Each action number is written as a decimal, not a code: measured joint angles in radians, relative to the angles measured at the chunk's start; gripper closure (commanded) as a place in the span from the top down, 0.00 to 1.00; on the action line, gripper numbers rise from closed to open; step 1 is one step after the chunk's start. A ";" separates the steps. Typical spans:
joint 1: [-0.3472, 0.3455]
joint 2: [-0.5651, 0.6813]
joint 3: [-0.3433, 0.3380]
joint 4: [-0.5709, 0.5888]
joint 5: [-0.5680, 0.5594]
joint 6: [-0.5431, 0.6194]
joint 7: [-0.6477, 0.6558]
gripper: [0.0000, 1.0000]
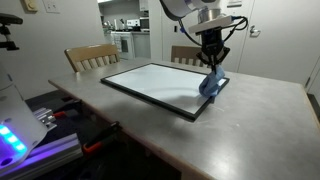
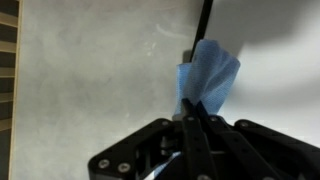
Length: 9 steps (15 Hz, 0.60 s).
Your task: Use the blue towel to wipe the whiteboard
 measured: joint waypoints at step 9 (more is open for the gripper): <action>0.007 -0.008 0.047 -0.108 0.017 0.067 0.031 0.01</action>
